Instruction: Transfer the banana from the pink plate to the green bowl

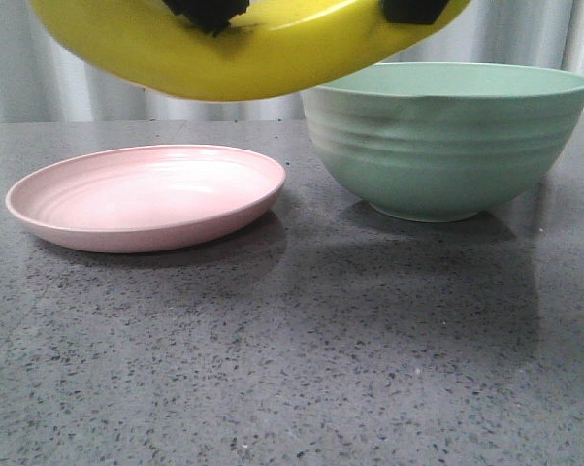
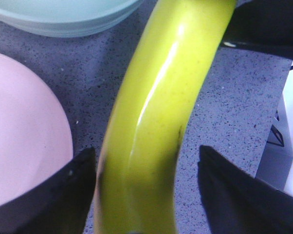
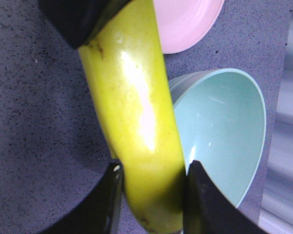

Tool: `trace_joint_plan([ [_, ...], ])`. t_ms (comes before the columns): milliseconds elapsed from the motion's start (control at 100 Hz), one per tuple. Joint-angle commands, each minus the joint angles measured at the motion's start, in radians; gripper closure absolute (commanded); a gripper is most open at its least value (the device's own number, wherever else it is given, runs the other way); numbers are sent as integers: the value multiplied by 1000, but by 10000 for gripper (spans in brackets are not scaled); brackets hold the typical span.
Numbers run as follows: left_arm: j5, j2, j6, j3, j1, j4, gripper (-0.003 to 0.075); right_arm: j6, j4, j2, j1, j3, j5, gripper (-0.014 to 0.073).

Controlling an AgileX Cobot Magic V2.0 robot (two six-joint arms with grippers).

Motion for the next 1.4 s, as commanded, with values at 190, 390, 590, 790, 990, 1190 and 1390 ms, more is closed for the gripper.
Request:
trace_joint_plan([
  [190,56,-41,-31,-140,0,-38,284,64,-76,-56,-26,-31,0,673],
  [390,56,-41,-43,-218,0,-25,284,106,-78,-65,-82,-31,33,673],
  [590,56,-41,-55,-277,0,37,284,134,-91,-67,-157,-33,55,673],
  [790,56,-41,-74,-303,0,78,284,195,-98,-67,-269,-33,37,673],
  [990,56,-41,-80,-303,0,92,285,259,-56,-67,-412,-33,-25,673],
  [1190,56,-41,-80,-303,0,92,288,297,43,-44,-498,-33,-91,673],
  [1390,56,-41,-81,-303,0,92,288,297,100,13,-502,-33,-105,673],
])
